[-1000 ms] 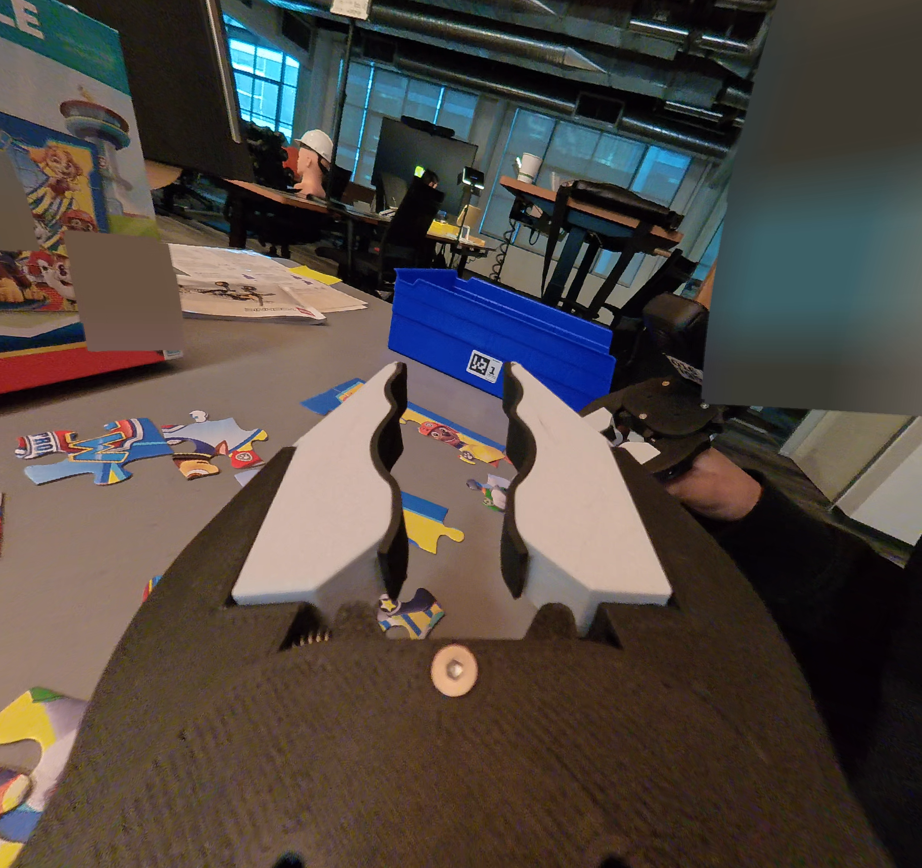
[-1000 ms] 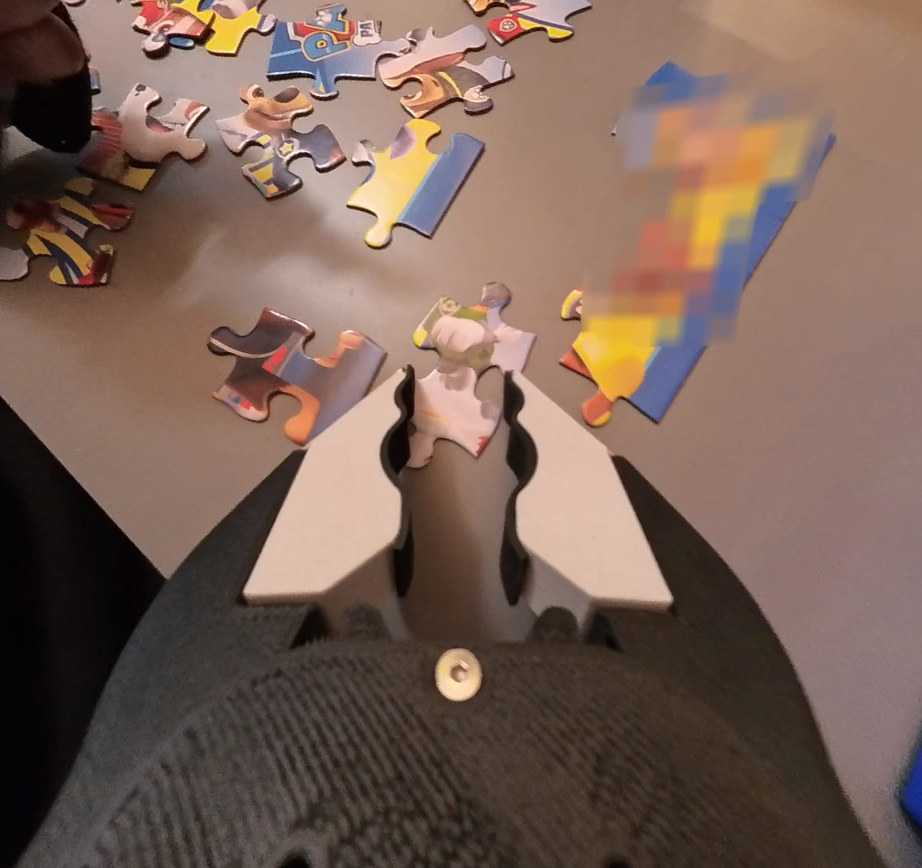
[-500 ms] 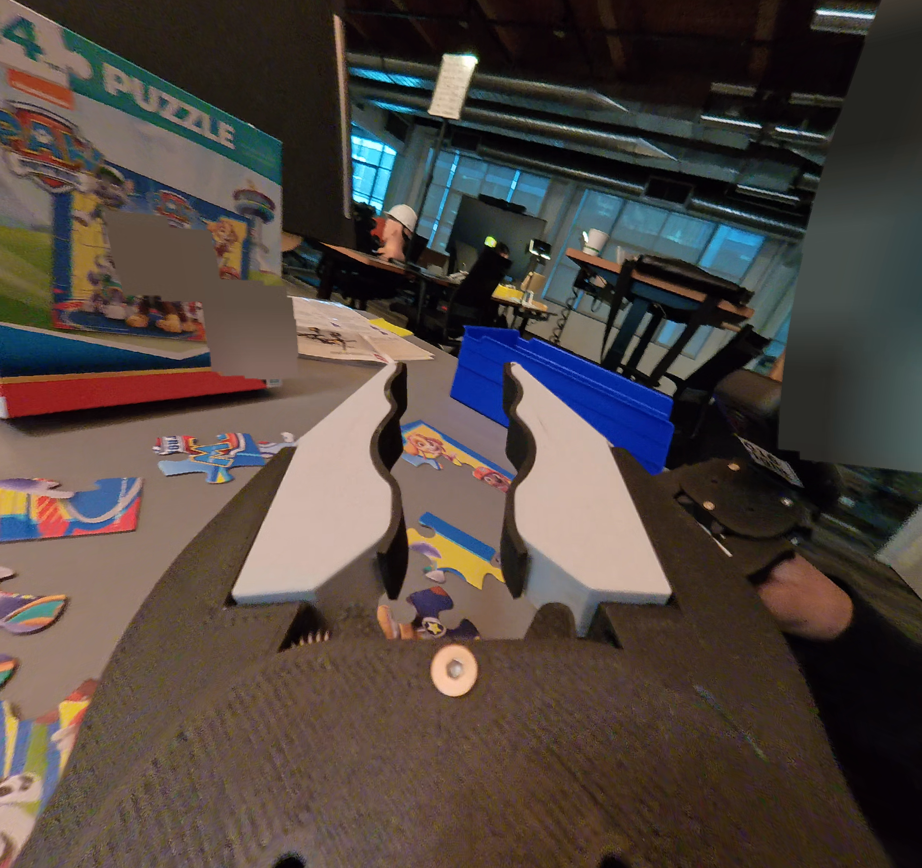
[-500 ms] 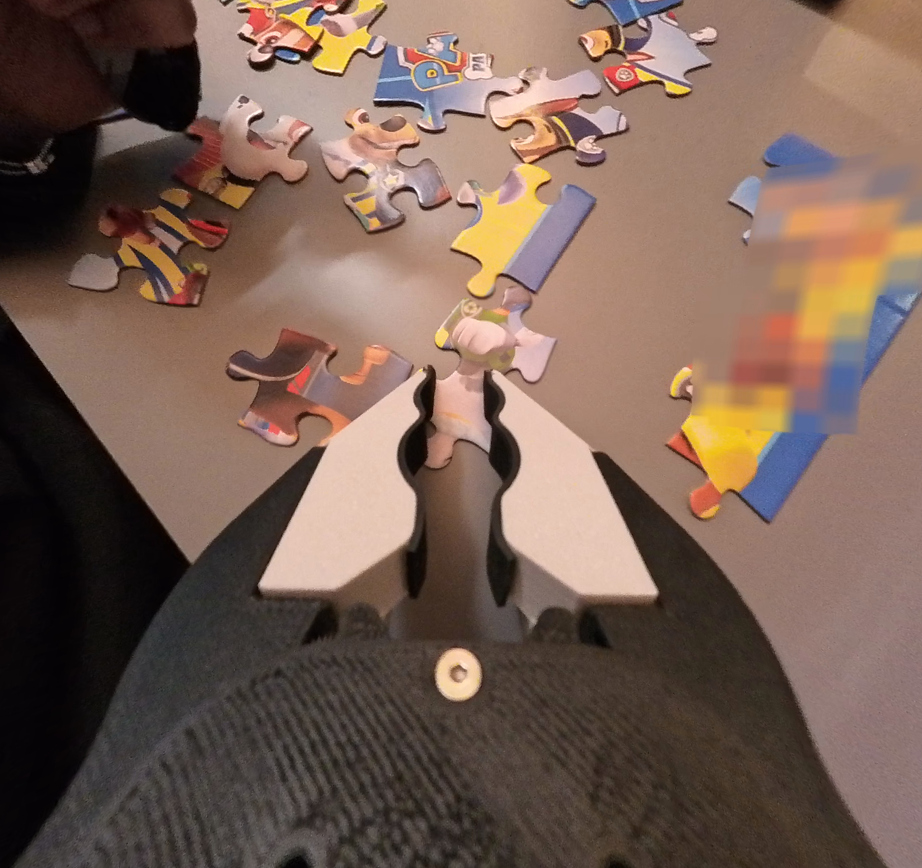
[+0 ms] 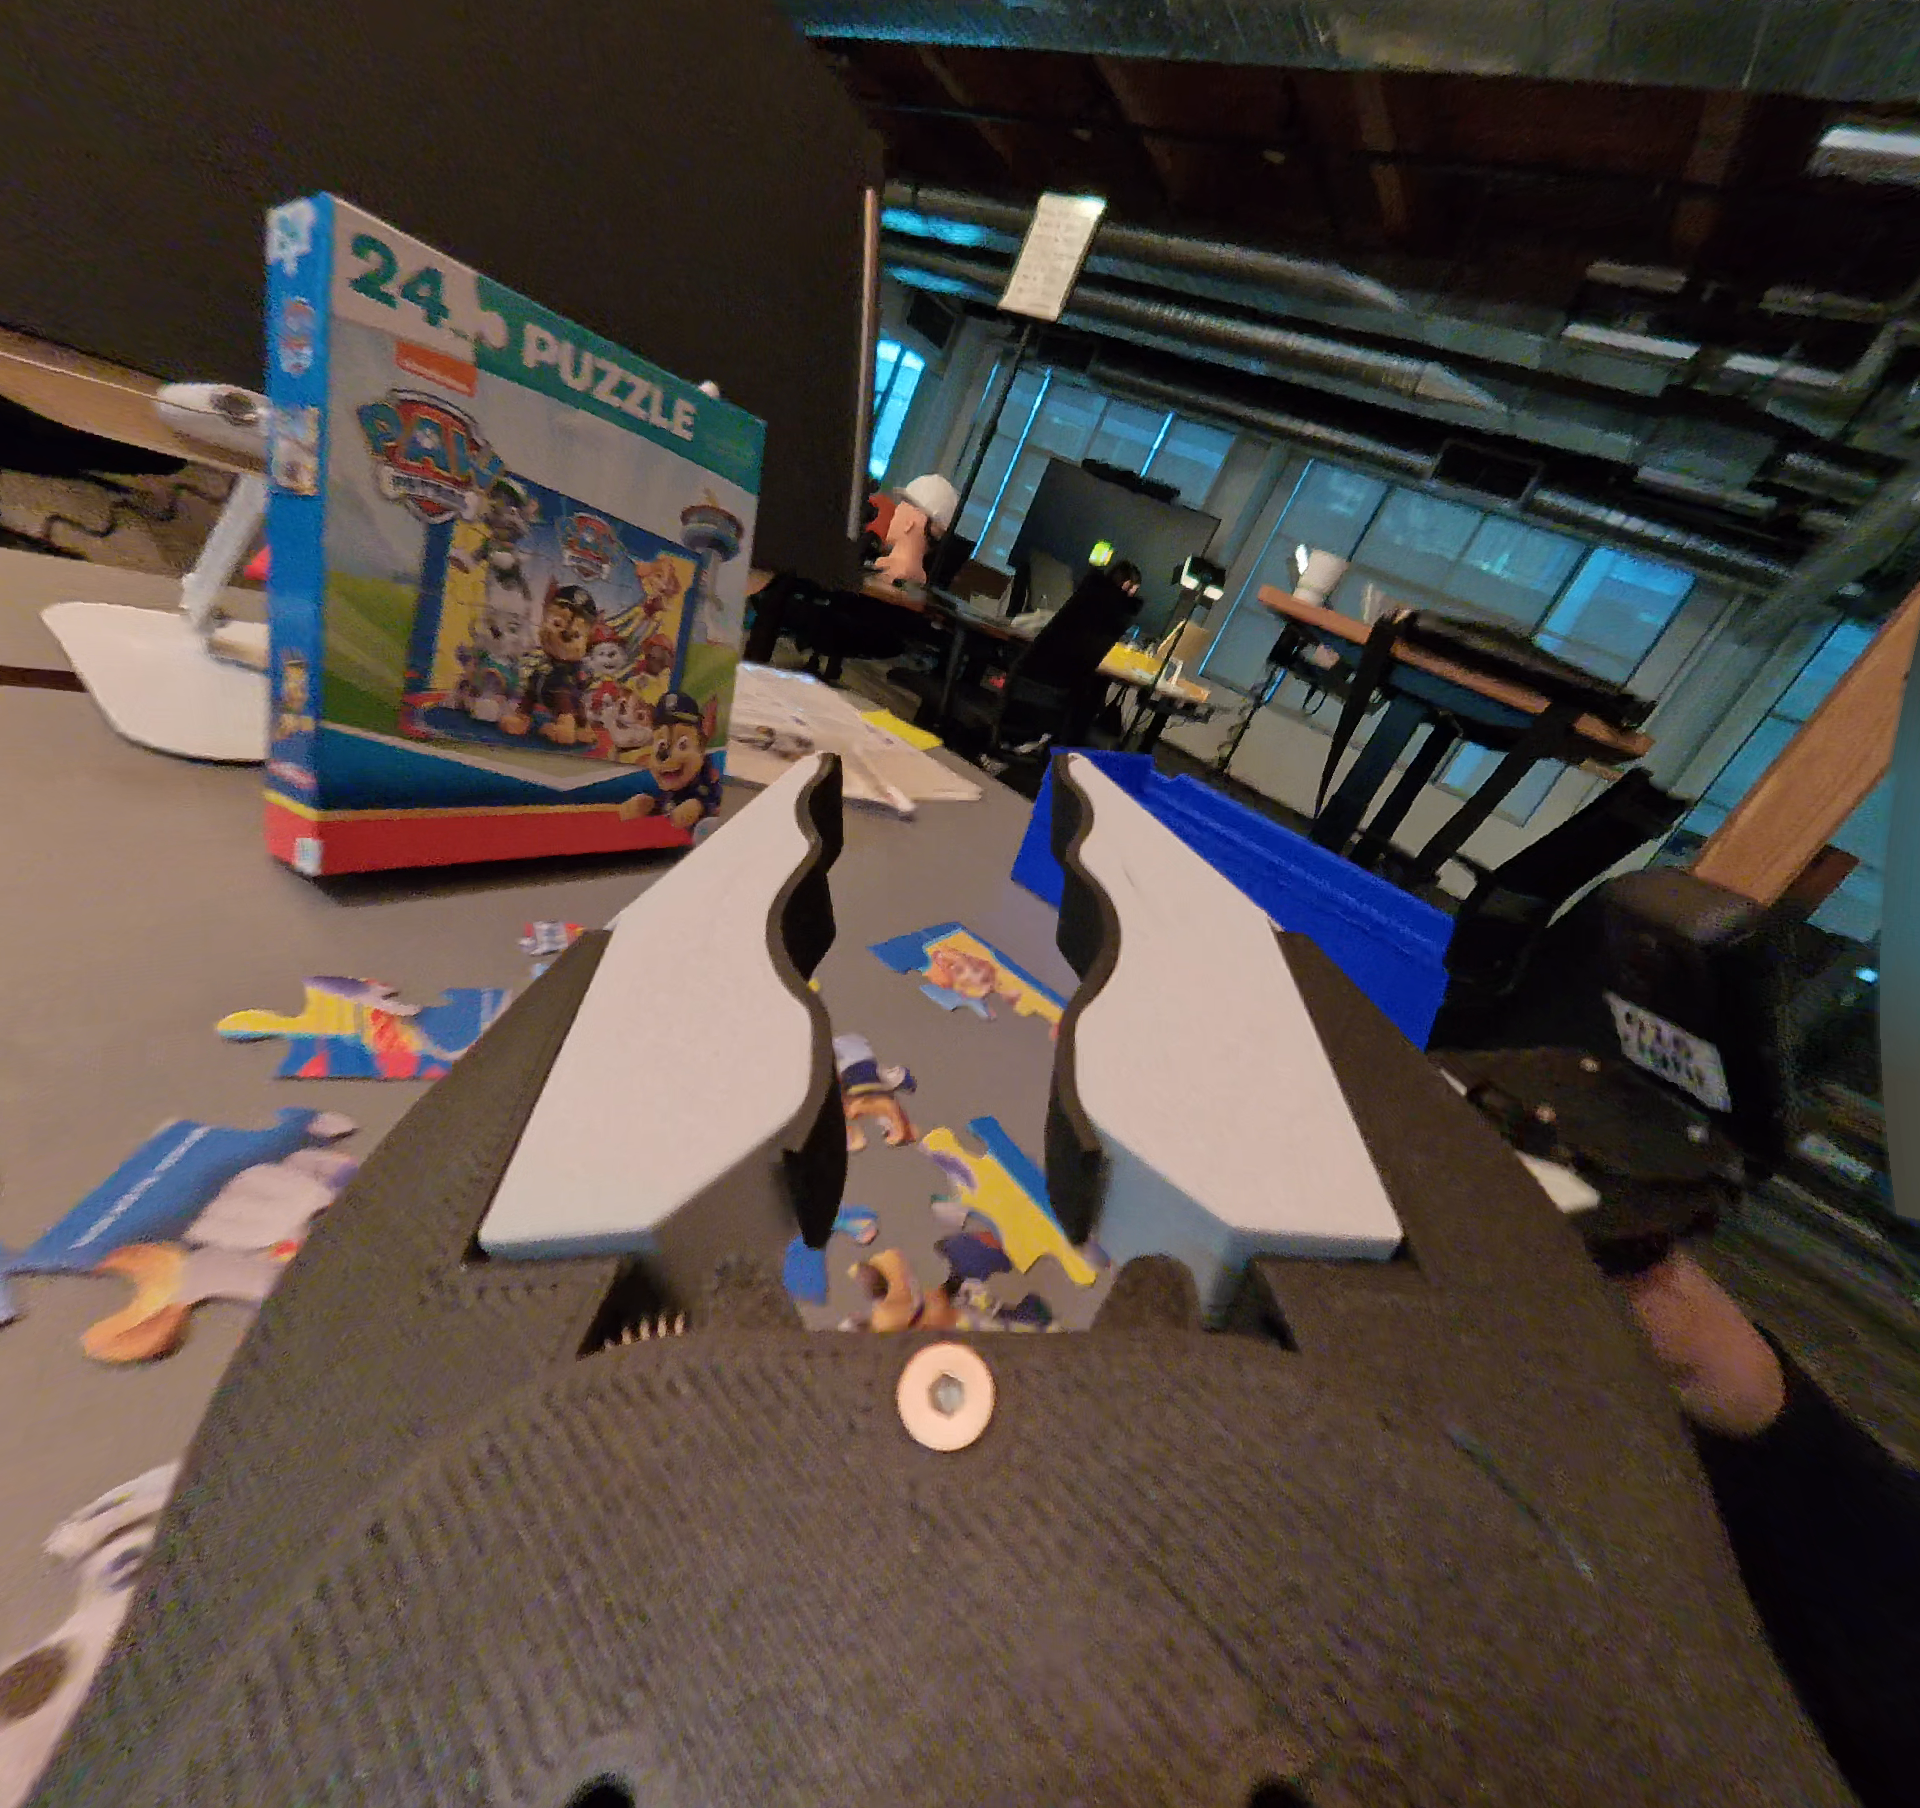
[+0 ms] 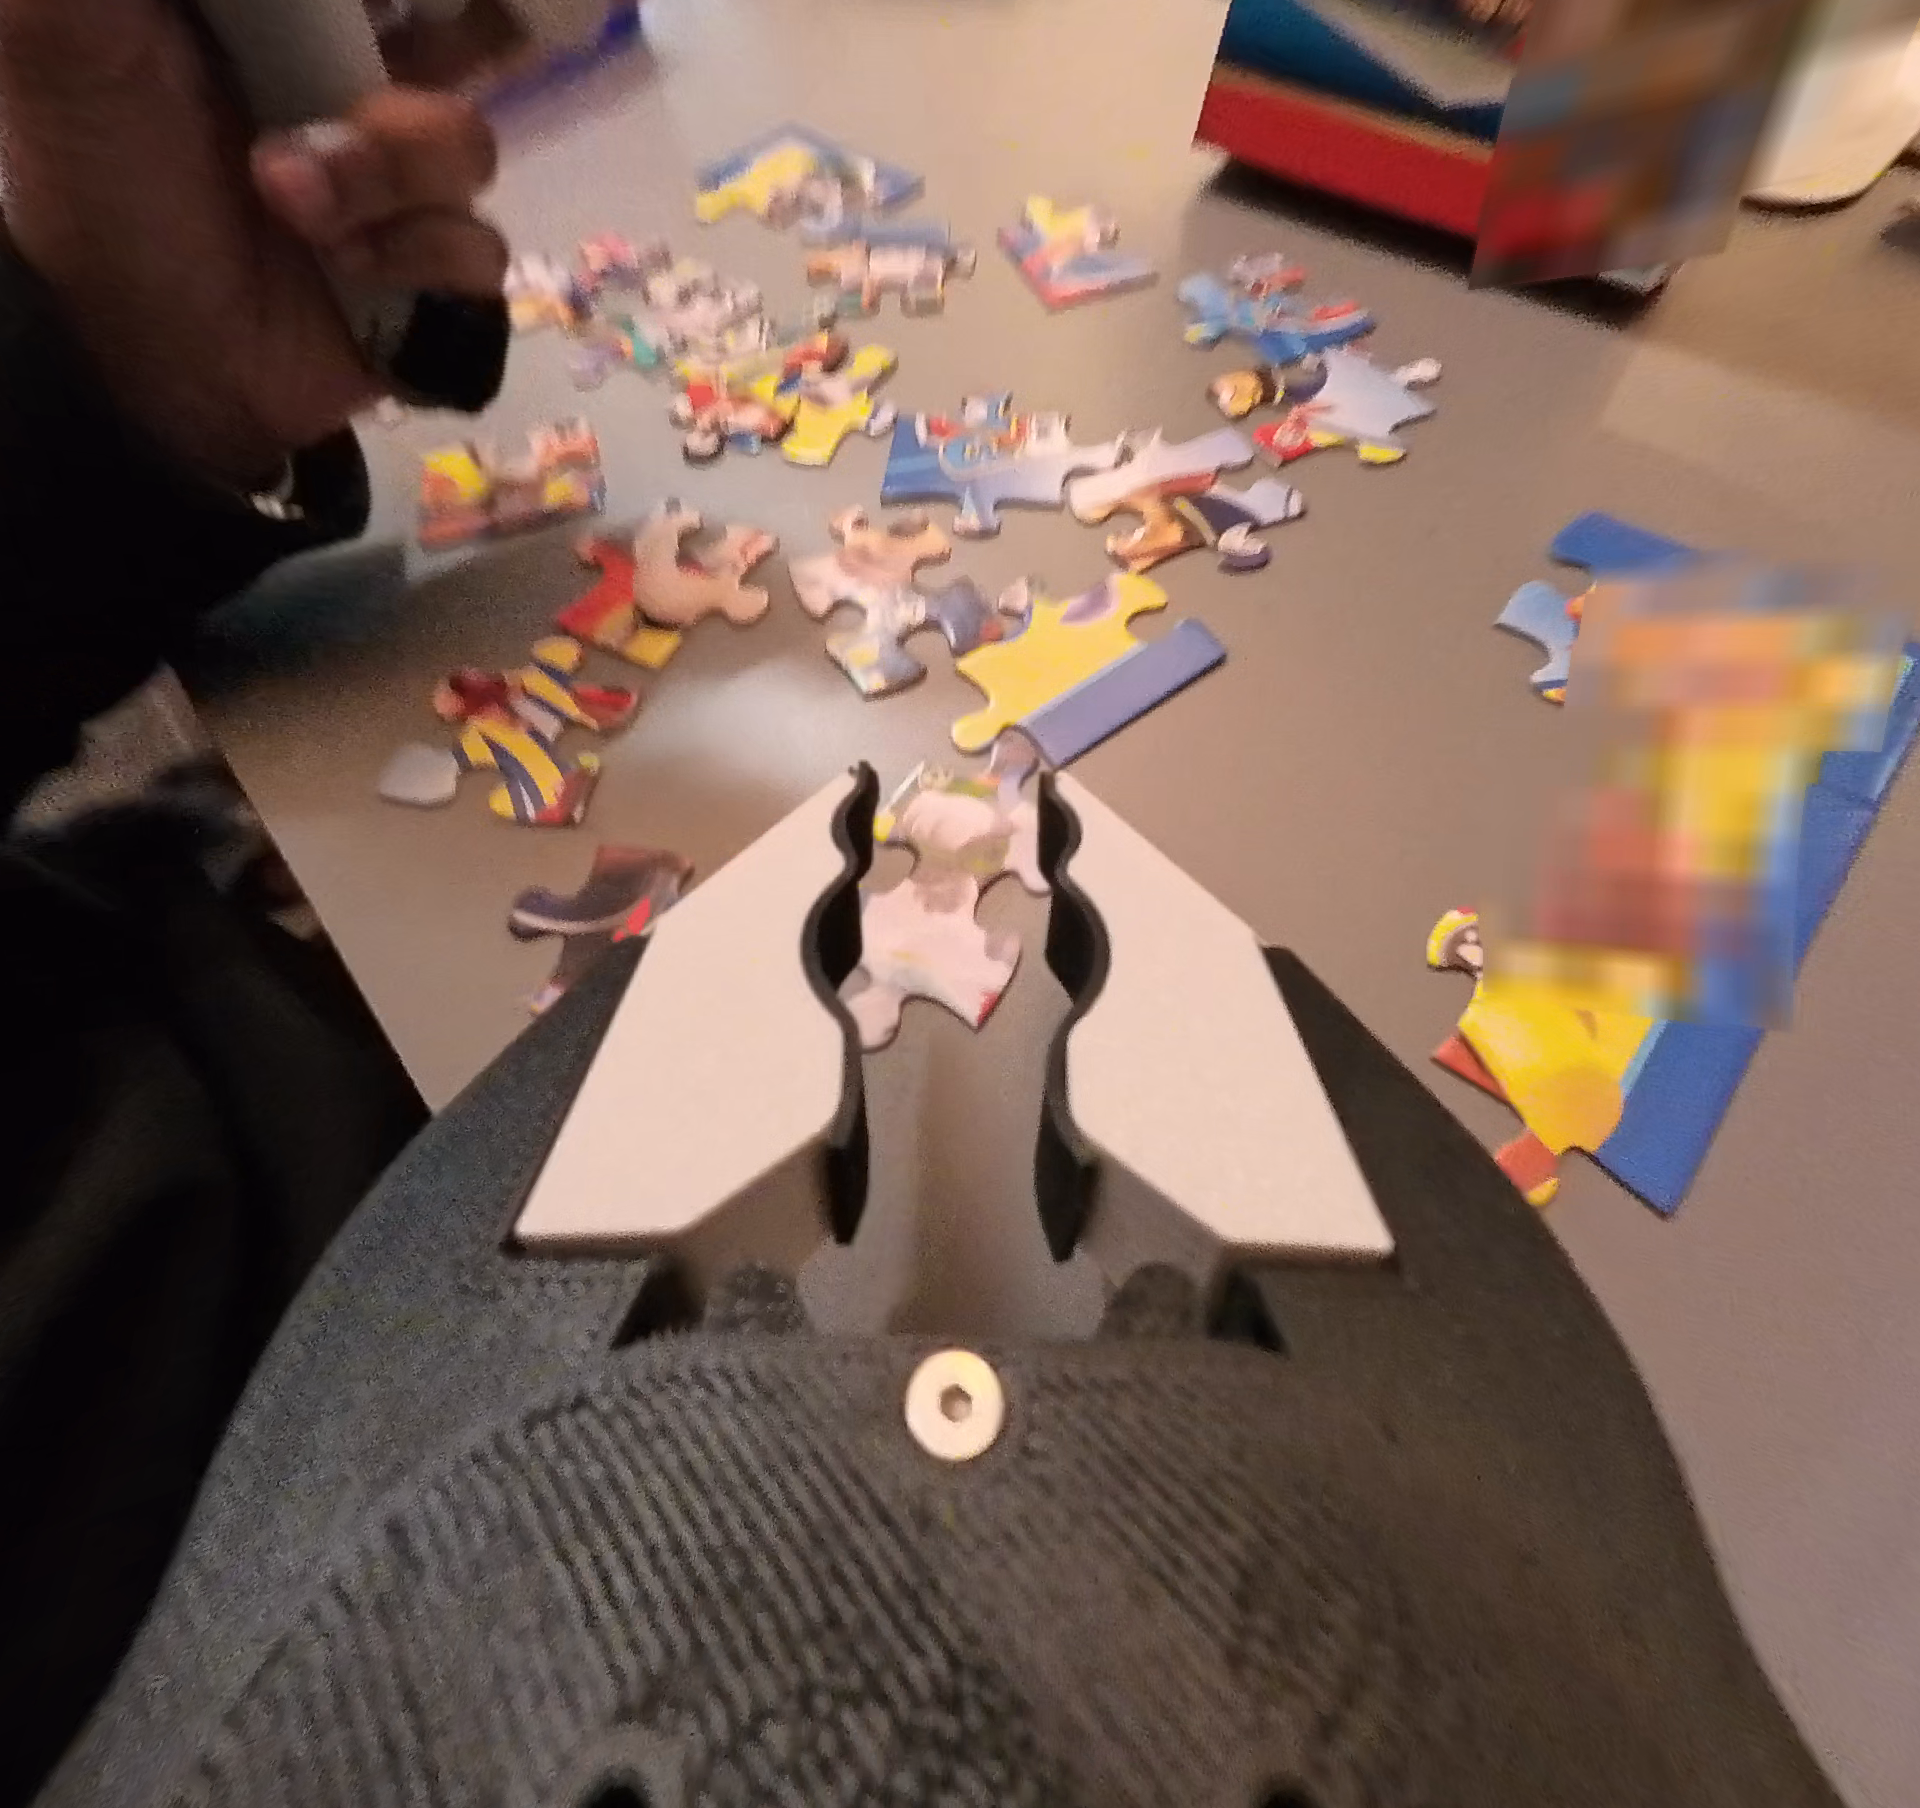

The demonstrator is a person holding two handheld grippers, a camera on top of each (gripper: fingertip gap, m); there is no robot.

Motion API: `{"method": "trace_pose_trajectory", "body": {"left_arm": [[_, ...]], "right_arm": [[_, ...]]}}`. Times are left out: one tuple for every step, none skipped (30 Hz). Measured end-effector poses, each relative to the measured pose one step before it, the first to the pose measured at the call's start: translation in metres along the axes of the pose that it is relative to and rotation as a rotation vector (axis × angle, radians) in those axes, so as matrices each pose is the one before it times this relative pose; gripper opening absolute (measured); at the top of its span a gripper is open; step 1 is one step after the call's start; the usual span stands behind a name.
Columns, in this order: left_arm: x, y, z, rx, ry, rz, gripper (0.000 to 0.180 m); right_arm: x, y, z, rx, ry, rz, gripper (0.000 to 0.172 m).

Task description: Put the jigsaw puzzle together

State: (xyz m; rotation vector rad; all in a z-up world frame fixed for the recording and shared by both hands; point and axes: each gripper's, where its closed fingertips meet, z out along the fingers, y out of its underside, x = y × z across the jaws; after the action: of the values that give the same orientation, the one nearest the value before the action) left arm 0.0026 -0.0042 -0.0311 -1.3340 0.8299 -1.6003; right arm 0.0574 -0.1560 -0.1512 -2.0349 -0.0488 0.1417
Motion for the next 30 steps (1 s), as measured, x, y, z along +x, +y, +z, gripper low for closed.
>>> {"method": "trace_pose_trajectory", "body": {"left_arm": [[-0.00504, -0.001, -0.00608, -0.0312, -0.0164, 0.0153, 0.038], [-0.00676, 0.00144, -0.00675, -0.0331, -0.0258, 0.0159, 0.039], [-0.00743, 0.00294, -0.00695, -0.0266, -0.0303, 0.0149, 0.04], [-0.00713, 0.00366, -0.00686, -0.0164, -0.0283, 0.0114, 0.042], [-0.00622, 0.00394, -0.00658, -0.0068, -0.0232, 0.0027, 0.042], [-0.00533, 0.00338, -0.00614, 0.0003, -0.0159, -0.0075, 0.042], [-0.00444, 0.00217, -0.00562, 0.0048, -0.0081, -0.0184, 0.041], [-0.00296, 0.0006, -0.00512, 0.0103, 0.0018, -0.0253, 0.041], [-0.00159, -0.00007, -0.00449, 0.0139, 0.0087, -0.0213, 0.042], [-0.00161, -0.00058, -0.00375, 0.0168, 0.0045, -0.0123, 0.042], [-0.00156, -0.00015, -0.00304, 0.0126, -0.0005, -0.0079, 0.041], [0.00073, 0.00178, -0.00176, -0.0085, 0.0106, -0.0007, 0.041], [0.00265, 0.00362, -0.00043, -0.0316, 0.0189, 0.013, 0.041], [0.00222, 0.00359, -0.00021, -0.0314, 0.0102, 0.026, 0.041], [0.00111, 0.00215, -0.0006, -0.0155, -0.0032, 0.0339, 0.041], [0.00042, 0.00109, -0.00104, -0.0021, -0.0089, 0.035, 0.041], [0.00047, 0.00043, -0.00107, 0.0051, -0.0075, 0.0314, 0.04], [0.00053, -0.00044, -0.00106, 0.0102, -0.0031, 0.0245, 0.039], [0.00011, -0.00104, -0.00063, 0.0118, -0.0019, 0.0125, 0.038], [0.00003, -0.00143, -0.00052, 0.0113, 0.0021, -0.0003, 0.038], [-0.00004, -0.00123, -0.00029, 0.0105, 0.005, -0.0099, 0.038], [-0.00055, -0.00035, -0.00009, 0.0063, 0.0031, -0.013, 0.038], [-0.00113, 0.00054, 0.00008, 0.0001, 0.001, -0.0097, 0.038], [-0.00089, 0.0007, 0.00026, -0.0032, 0.0017, -0.0068, 0.038], [-0.00044, -0.00004, 0.00011, 0.0008, 0.0019, -0.0053, 0.038], [-0.00034, -0.00076, -0.00024, 0.0047, 0.0001, -0.0014, 0.038], [-0.00024, -0.00089, -0.00041, 0.0059, -0.0023, 0.004, 0.038], [-0.00013, -0.00087, -0.00044, 0.0059, -0.0032, 0.0065, 0.038], [0.00012, -0.00072, -0.00042, 0.0049, -0.0019, 0.0055, 0.038], [0.00025, -0.00156, -0.00079, 0.0075, -0.001, 0.0066, 0.039]], "right_arm": [[0.00247, -0.00724, -0.00349, 0.0533, -0.01, 0.0334, 0.03], [0.00223, -0.00686, -0.00279, 0.0499, -0.0109, 0.0333, 0.031], [0.00171, -0.00673, -0.00223, 0.0453, -0.0112, 0.029, 0.031], [0.00124, -0.00748, -0.00174, 0.0491, -0.0099, 0.019, 0.032], [0.00061, -0.00783, -0.00116, 0.0515, -0.0091, 0.0078, 0.034], [0.00089, -0.0069, -0.00032, 0.0456, -0.0045, 0.0007, 0.035], [0.00156, -0.0049, 0.00052, 0.0319, 0.0012, -0.0024, 0.034], [0.00158, -0.0036, 0.00131, 0.0223, 0.0041, -0.009, 0.034], [0.0014, -0.00327, 0.00197, 0.0196, 0.0081, -0.0175, 0.035], [0.00131, -0.00278, 0.00229, 0.0168, 0.0114, -0.023, 0.034], [0.00071, -0.00166, 0.00297, 0.0096, 0.011, -0.0263, 0.033], [0.00056, -0.00017, 0.00326, 0.0002, 0.0137, -0.0288, 0.032], [0.00048, 0.00067, 0.00328, -0.0055, 0.018, -0.0344, 0.033], [0.00029, 0.00135, 0.00302, -0.0101, 0.0211, -0.0402, 0.034], [0.00001, 0.00196, 0.0023, -0.0147, 0.0214, -0.041, 0.034], [-0.00016, 0.00203, 0.0017, -0.016, 0.0189, -0.0361, 0.034], [-0.00003, 0.00168, 0.00127, -0.0127, 0.0172, -0.0295, 0.034], [0.00057, 0.00102, 0.00079, -0.0076, 0.0178, -0.0231, 0.034], [0.00103, 0.00038, 0.0002, -0.003, 0.0155, -0.0157, 0.034], [0.00055, 0.00002, -0.00003, 0.0002, 0.0082, -0.0073, 0.034], [0.00021, -0.00025, -0.00023, 0.0023, 0.0009, 0.0006, 0.034], [0.00025, -0.00054, -0.00049, 0.004, -0.002, 0.0048, 0.034], [0.00058, -0.00063, -0.00055, 0.0053, -0.0021, 0.0084, 0.034], [0.00072, -0.00064, -0.0006, 0.0058, -0.0033, 0.0113, 0.033], [0.00096, -0.00068, -0.00075, 0.0063, -0.0029, 0.0128, 0.033], [0.00111, -0.00105, -0.00085, 0.008, -0.0016, 0.0122, 0.033], [0.00094, -0.00111, -0.00105, 0.0096, -0.0005, 0.0097, 0.033], [0.00053, -0.00108, -0.00103, 0.0088, -0.0013, 0.0066, 0.032], [0.0002, -0.00085, -0.00072, 0.0064, -0.0012, 0.004, 0.032], [0.0002, -0.00048, -0.0004, 0.004, -0.0001, 0.0015, 0.032]]}}
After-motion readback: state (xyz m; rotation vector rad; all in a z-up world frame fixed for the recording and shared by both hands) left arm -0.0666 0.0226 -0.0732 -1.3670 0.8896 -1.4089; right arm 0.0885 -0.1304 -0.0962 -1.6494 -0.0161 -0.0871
